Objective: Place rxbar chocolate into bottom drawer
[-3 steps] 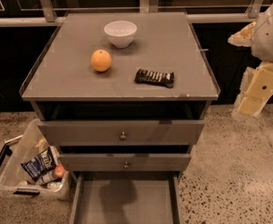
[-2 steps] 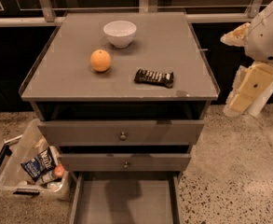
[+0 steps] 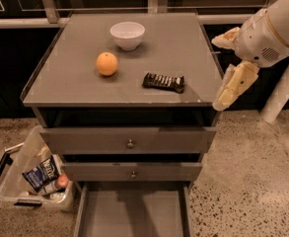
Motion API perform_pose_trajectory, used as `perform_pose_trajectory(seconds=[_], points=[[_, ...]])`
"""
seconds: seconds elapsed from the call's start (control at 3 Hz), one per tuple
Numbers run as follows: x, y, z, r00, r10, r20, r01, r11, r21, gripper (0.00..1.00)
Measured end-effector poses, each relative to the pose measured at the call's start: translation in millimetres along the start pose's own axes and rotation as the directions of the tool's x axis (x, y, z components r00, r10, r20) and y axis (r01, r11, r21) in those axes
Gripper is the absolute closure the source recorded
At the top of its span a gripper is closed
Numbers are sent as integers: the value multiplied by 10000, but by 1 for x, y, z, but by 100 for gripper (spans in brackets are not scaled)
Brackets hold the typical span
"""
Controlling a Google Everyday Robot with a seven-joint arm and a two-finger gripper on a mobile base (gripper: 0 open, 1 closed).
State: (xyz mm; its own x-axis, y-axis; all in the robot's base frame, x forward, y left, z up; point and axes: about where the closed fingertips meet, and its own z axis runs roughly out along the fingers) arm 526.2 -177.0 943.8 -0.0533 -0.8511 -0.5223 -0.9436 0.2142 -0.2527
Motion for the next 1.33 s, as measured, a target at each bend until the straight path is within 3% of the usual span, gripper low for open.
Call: perform_pose_trajectory(seconds=[0.67, 1.33], points=[[-2, -1, 7, 9998, 66, 189, -63, 9999, -113, 0], [-8, -29, 58, 9943, 210, 1043, -184, 9995, -257, 0]])
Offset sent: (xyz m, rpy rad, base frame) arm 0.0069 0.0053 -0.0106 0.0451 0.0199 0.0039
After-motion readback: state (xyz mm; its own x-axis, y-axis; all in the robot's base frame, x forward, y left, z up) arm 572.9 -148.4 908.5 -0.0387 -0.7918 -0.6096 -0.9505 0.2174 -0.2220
